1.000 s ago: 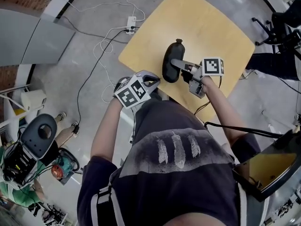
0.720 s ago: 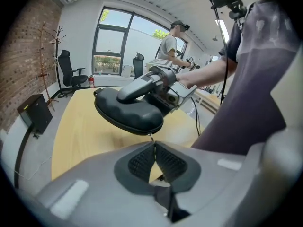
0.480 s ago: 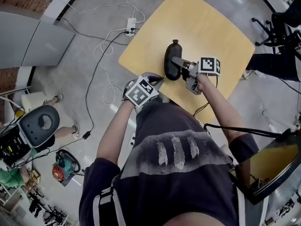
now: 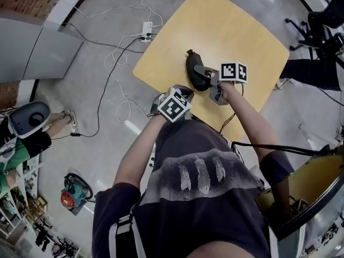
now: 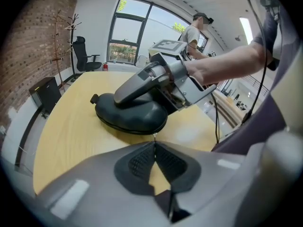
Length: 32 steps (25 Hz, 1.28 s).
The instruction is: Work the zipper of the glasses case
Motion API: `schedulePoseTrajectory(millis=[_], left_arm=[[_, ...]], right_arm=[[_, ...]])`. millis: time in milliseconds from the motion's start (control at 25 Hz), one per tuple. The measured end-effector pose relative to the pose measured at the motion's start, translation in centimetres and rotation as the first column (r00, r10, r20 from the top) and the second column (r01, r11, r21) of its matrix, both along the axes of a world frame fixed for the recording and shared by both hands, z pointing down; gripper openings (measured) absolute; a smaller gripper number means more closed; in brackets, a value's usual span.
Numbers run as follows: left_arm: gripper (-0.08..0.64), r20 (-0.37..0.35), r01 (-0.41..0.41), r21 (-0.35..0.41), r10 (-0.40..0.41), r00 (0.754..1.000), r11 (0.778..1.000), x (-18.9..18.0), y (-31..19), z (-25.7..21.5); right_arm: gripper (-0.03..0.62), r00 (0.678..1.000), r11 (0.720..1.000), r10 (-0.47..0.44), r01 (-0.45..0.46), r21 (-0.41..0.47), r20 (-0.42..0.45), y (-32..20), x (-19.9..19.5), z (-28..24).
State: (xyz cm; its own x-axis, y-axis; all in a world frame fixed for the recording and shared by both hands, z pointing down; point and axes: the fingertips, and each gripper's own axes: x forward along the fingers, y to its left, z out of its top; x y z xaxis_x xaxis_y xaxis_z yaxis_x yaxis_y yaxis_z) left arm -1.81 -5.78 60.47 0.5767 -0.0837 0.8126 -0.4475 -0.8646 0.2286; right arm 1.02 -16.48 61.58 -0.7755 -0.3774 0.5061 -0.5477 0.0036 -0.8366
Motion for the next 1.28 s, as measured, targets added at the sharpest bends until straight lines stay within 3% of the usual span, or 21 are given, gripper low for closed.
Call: schedulePoseTrajectory(millis=[120, 200, 440, 560, 880, 1000, 1280], left_arm=[[0.002, 0.026, 0.015, 0.002, -0.015, 1.0, 1.0, -0.4, -0.1, 0.7], [0.003, 0.024, 0.036, -0.005, -0.036, 0.999, 0.999, -0.7, -0.4, 1.0], [0.014, 0.033, 0.092, 0.012, -0.093, 0.995, 0.996, -1.2, -1.9, 2.1], [0.099, 0.044, 0.136, 0.005, -0.136, 0.99, 0.991, -2.1, -2.2, 2.9], [0.222, 0.061, 0.266, 0.042, -0.268, 0.961, 0.963, -4.4, -4.1, 0.9], [0.247, 0.082, 0.308, 0.08, -0.314, 0.946, 0.948, -5.4, -4.4, -0.4], [0.244, 0.033, 0.421, 0.171, -0.432, 0.901, 0.891, -5.4, -4.3, -4.9]], right_arm=[[0.233, 0.996, 0.999, -0.037, 0.04, 0.031, -0.075, 0.1, 0.8, 0.2], [0.274, 0.993, 0.997, -0.048, 0.054, 0.051, -0.109, 0.1, 1.4, 0.1], [0.275, 0.991, 0.997, 0.006, 0.005, 0.078, -0.133, -0.2, 3.6, -0.1], [0.269, 0.99, 0.994, 0.055, -0.041, 0.101, -0.134, -0.1, 4.8, -0.6], [0.153, 0.994, 0.983, 0.076, -0.06, 0.175, -0.083, 0.1, 5.8, -3.3], [0.012, 0.997, 0.98, 0.053, -0.04, 0.197, -0.058, 0.8, 5.6, -4.0], [0.002, 0.995, 0.956, -0.102, 0.096, 0.278, 0.009, 2.4, 4.1, -6.3]])
